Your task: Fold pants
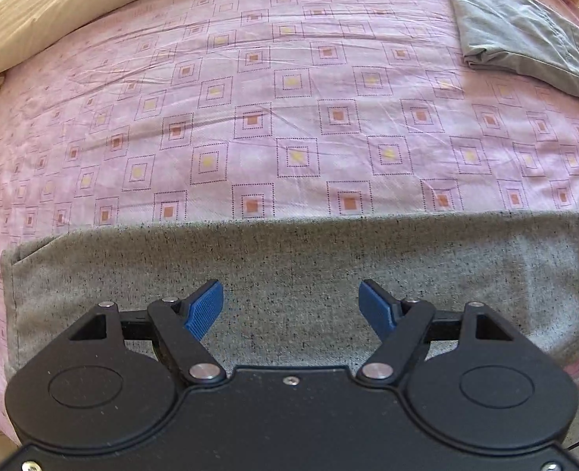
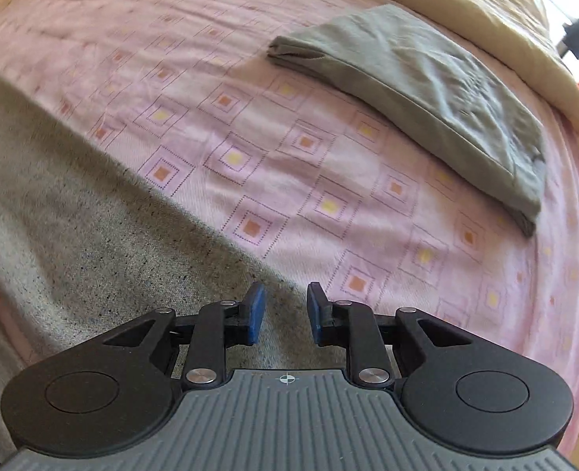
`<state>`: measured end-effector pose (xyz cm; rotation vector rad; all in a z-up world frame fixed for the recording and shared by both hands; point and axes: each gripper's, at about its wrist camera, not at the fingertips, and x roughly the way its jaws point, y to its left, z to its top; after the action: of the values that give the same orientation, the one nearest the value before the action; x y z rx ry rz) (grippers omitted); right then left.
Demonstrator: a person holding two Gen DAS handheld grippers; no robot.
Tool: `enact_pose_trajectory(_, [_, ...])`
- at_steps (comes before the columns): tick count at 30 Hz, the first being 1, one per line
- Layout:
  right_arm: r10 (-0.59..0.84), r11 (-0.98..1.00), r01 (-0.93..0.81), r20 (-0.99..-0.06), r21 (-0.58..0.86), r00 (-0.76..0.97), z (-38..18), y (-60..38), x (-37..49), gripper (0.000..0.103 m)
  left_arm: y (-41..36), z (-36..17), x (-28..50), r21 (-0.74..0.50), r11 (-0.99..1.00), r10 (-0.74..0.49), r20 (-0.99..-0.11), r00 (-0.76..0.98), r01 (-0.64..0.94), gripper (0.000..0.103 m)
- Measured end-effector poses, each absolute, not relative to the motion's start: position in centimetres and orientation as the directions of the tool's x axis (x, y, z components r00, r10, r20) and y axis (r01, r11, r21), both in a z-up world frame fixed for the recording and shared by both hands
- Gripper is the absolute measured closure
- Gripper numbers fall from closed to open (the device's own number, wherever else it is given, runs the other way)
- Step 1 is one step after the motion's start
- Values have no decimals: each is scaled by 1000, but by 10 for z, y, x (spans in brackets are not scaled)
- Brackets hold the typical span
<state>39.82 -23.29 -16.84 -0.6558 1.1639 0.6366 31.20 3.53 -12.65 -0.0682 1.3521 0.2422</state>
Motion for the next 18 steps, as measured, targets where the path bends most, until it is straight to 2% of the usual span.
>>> enact_pose_trajectory(1, [111, 631, -765, -961, -128, 252, -172, -229, 400, 72, 40, -129, 314, 83, 973, 125, -974, 188, -217, 26])
enact_pose_trajectory(8, [97, 441, -891, -982, -105, 164, -186, -209, 403, 66, 66, -142, 329, 24, 965, 69, -984, 164, -262, 26])
enact_pose_trajectory(12, [70, 519, -853, -991, -60, 113, -185, -209, 414, 64, 76, -151, 343, -16, 958, 30, -988, 155, -287, 26])
enact_pose_trajectory(14, [64, 564, -825, -995, -33, 83, -185, -208, 417, 69, 81, -157, 351, -52, 946, -6, -990, 143, -321, 26])
enact_pose_trajectory(16, [88, 548, -836, -995, 8, 49, -184, -206, 414, 95, 87, -162, 357, -89, 929, -44, -990, 132, -360, 26])
enact_pose_trajectory(18, [80, 492, -870, -993, -32, 82, -181, -202, 401, 97, 91, -166, 363, -110, 913, -65, -990, 126, -394, 26])
